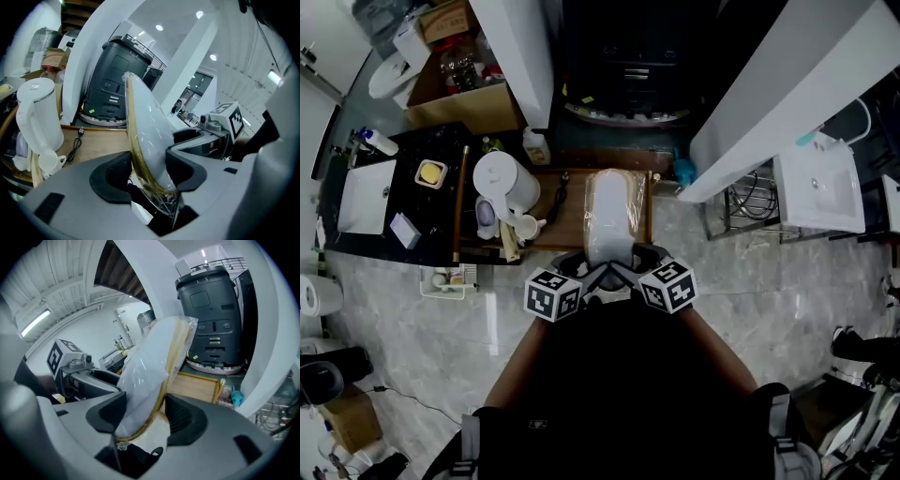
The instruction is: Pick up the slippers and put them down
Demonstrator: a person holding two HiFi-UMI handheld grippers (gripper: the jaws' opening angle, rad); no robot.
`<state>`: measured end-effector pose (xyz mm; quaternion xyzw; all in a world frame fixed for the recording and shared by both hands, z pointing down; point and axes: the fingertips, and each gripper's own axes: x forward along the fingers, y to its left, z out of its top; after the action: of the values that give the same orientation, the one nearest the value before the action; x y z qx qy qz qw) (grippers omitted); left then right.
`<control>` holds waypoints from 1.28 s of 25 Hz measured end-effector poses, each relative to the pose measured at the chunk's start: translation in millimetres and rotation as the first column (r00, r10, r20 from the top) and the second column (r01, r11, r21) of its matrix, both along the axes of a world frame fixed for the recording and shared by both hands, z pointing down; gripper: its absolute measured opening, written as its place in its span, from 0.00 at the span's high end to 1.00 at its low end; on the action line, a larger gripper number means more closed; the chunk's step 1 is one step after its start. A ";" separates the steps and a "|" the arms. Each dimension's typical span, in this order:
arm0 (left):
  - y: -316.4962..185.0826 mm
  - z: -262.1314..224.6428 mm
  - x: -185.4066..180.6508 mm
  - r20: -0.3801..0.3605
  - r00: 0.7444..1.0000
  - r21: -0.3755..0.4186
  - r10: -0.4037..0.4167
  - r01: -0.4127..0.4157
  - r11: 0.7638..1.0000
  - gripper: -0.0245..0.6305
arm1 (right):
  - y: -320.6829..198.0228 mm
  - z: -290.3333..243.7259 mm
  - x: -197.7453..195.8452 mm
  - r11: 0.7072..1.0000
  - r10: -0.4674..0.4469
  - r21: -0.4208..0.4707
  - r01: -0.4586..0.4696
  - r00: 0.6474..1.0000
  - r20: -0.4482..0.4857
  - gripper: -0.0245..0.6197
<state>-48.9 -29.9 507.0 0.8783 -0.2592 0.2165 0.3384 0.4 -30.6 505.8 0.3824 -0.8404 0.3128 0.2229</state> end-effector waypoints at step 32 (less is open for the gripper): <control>20.1 7.8 -6.7 0.005 1.000 0.014 0.015 -0.015 1.000 0.66 | 23.6 7.8 -4.3 0.999 0.041 0.008 -0.041 0.999 -0.009 0.55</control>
<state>-55.6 -9.8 514.7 0.8820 -0.2552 0.2195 0.3298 -3.9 -7.0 513.6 0.4018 -0.8325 0.3124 0.2190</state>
